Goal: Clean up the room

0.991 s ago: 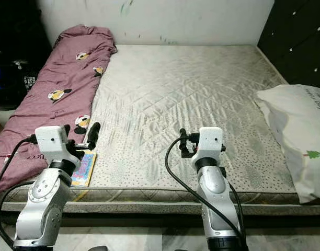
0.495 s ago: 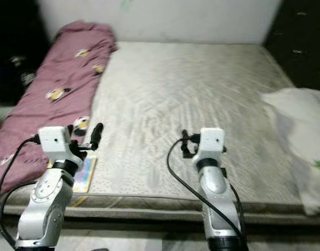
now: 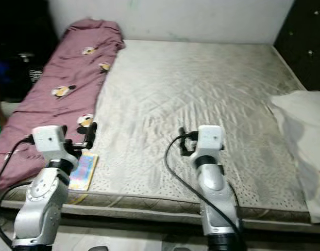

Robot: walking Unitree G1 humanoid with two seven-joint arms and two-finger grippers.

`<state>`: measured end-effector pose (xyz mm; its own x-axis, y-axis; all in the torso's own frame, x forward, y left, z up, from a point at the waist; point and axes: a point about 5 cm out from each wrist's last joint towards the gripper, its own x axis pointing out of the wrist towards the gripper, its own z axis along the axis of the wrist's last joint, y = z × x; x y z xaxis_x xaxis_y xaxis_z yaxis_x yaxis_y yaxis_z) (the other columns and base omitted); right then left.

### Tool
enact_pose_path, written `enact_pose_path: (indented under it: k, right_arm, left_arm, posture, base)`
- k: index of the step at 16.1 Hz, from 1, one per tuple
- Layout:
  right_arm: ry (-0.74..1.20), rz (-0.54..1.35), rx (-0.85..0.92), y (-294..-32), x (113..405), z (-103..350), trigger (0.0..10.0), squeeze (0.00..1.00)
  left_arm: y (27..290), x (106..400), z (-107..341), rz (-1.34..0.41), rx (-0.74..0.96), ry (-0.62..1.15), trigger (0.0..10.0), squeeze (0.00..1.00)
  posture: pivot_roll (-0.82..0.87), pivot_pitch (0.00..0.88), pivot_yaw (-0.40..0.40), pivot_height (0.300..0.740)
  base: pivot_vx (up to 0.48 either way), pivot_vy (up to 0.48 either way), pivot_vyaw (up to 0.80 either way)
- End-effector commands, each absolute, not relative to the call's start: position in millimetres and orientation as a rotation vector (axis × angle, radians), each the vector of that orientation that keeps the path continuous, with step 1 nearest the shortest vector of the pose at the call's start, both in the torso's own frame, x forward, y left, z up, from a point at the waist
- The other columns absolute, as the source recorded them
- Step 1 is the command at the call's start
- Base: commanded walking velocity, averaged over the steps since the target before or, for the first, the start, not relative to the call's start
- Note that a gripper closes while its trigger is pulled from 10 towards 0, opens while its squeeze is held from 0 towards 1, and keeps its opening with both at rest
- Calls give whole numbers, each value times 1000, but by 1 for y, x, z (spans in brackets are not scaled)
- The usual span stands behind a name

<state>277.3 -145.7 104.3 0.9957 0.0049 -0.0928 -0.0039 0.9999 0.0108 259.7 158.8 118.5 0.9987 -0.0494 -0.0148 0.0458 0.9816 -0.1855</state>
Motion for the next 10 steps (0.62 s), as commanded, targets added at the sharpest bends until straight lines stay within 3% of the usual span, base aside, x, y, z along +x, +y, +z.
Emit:
enact_pose_path:
  k: [1,5,10]
  right_arm:
    - [107,-3,13,-149,278,103,10000,0]
    - [103,-10,14,-150,278,104,10000,0]
    - [103,-10,10,-151,278,104,10000,0]
  left_arm:
    - [156,261,118,-61,-203,35,10000,0]
    - [154,261,117,-68,-222,44,10000,0]
    - [153,260,117,-68,-226,50,10000,0]
  posture:
    - [-33,35,19,740]
    - [-34,33,19,740]
    - [-37,26,16,740]
  base:
    - [0,476,-800]
    - [0,476,-672]
    - [0,477,0]
